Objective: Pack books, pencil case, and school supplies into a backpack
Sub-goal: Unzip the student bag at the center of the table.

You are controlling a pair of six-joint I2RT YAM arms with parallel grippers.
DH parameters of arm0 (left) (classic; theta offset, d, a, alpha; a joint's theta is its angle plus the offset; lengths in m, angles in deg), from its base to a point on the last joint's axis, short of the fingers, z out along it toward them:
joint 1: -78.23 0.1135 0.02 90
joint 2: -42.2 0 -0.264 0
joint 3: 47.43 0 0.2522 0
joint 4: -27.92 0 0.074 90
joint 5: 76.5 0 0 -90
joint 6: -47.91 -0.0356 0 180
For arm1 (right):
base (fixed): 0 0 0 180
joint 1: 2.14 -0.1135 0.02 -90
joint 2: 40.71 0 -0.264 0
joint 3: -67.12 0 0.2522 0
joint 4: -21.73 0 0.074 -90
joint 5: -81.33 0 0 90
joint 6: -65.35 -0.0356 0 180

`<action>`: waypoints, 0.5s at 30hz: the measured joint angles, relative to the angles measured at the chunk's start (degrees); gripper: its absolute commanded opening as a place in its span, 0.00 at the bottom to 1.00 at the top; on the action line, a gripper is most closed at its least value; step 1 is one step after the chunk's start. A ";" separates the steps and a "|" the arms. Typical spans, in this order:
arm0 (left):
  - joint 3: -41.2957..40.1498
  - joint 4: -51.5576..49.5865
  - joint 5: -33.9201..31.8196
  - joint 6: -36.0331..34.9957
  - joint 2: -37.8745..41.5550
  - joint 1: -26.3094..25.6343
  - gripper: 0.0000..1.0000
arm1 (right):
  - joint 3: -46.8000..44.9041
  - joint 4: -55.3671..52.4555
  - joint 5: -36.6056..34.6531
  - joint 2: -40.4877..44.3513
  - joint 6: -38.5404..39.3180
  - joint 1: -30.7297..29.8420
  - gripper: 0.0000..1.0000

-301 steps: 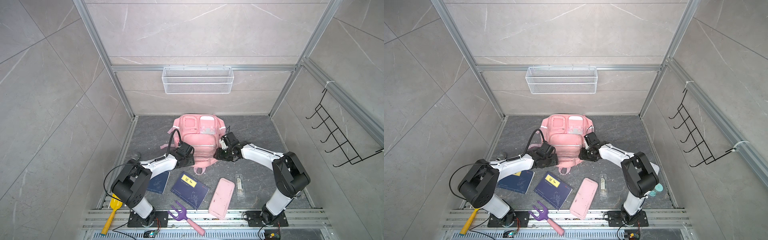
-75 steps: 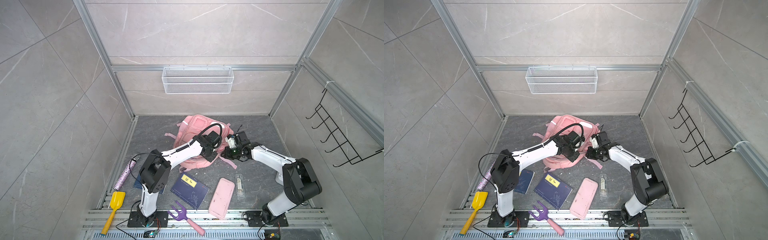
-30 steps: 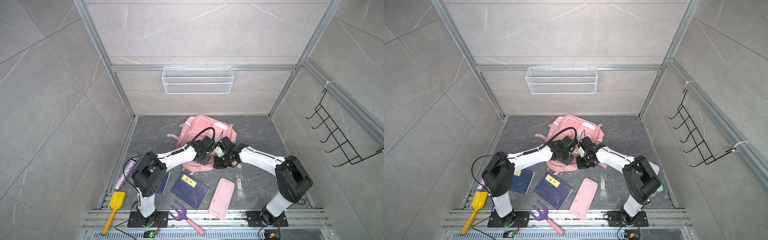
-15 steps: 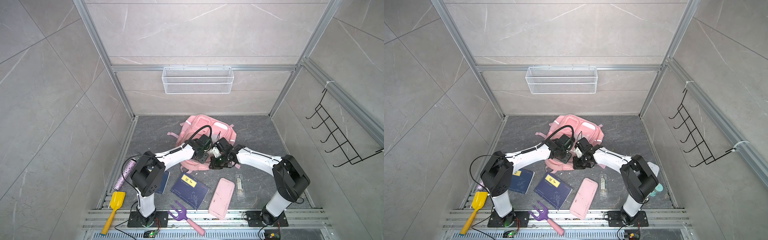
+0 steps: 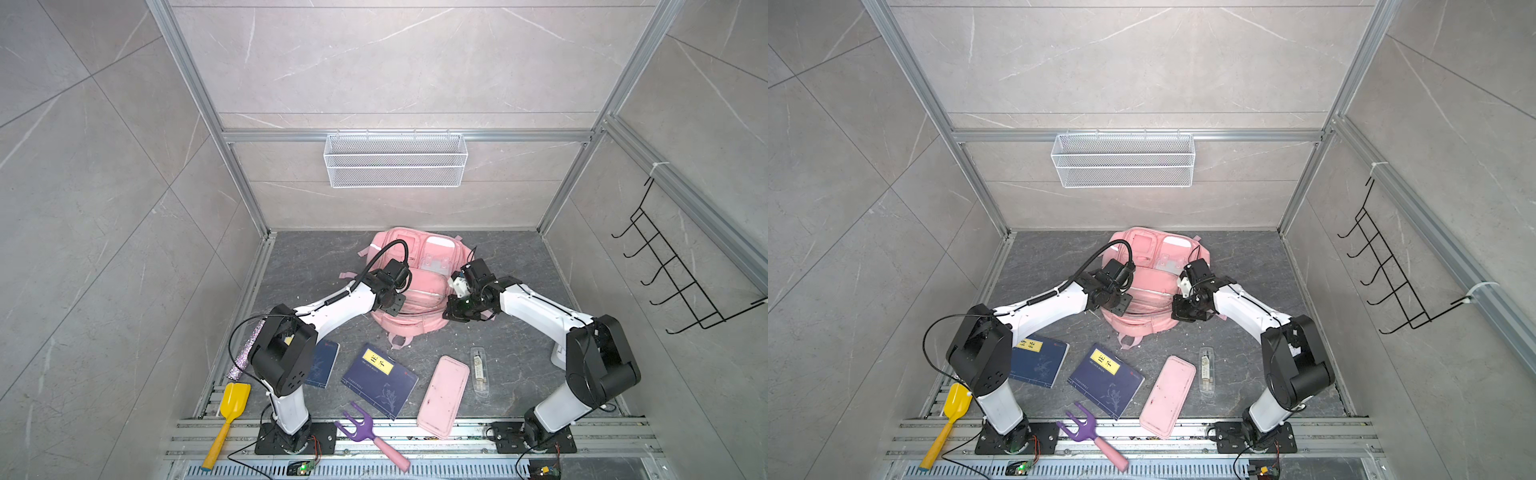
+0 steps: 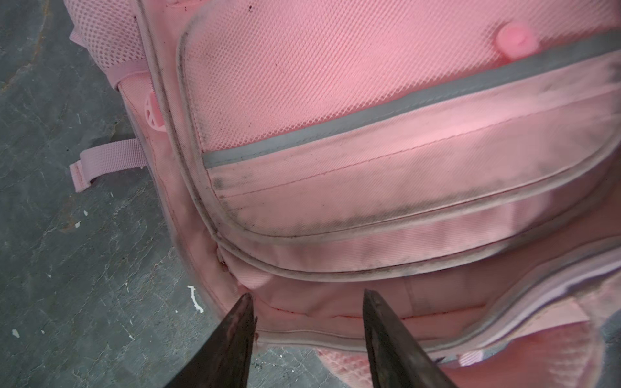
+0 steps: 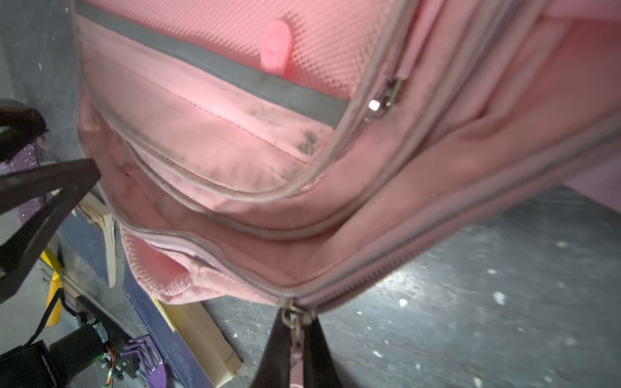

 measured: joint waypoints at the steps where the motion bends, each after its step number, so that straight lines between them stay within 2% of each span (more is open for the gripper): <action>1: 0.57 0.02 0.02 -0.02 -0.68 -0.02 0.55 | 0.09 -0.42 -0.46 0.28 0.28 0.83 0.00; 9: 7.87 0.94 1.57 -2.03 -7.15 -0.26 0.56 | 0.48 -1.79 -1.55 0.59 0.63 2.36 0.00; 15: 8.22 1.81 6.16 -5.18 -8.07 -1.14 0.56 | -0.85 -1.46 -1.33 0.68 0.61 2.36 0.00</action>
